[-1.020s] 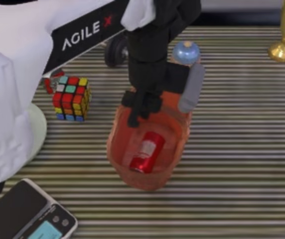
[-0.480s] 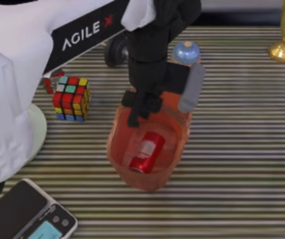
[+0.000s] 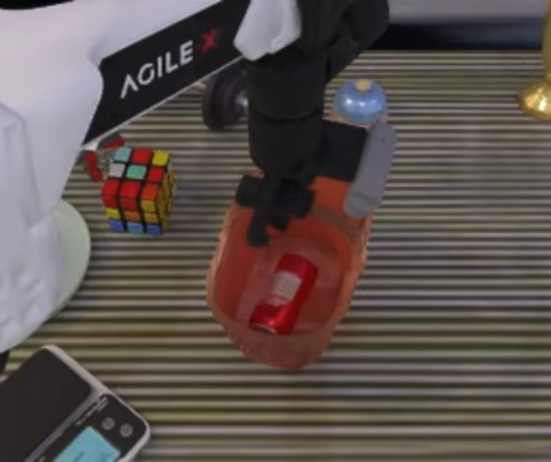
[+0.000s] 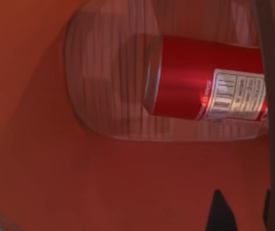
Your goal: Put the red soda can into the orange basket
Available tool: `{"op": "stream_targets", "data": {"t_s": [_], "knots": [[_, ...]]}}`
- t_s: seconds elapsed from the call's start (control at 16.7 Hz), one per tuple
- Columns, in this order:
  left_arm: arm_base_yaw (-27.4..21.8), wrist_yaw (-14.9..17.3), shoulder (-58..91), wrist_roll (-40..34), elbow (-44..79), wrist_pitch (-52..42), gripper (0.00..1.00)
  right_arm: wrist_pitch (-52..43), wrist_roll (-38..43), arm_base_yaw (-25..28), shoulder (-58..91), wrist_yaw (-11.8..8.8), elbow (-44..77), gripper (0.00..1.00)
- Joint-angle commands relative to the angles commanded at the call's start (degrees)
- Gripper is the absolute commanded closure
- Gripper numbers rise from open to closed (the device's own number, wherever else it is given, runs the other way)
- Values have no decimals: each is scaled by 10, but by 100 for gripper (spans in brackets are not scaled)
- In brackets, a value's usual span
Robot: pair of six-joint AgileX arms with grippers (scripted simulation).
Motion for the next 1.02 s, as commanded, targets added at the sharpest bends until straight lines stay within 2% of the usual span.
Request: {"op": "stream_targets", "data": {"t_s": [0.54, 1.02], "knots": [[1, 0, 0, 2, 2, -2, 100, 0, 0, 0, 0, 0, 0, 0], [32, 0, -11, 21, 95, -107, 100, 0, 0, 0, 0, 0, 0, 0]]}}
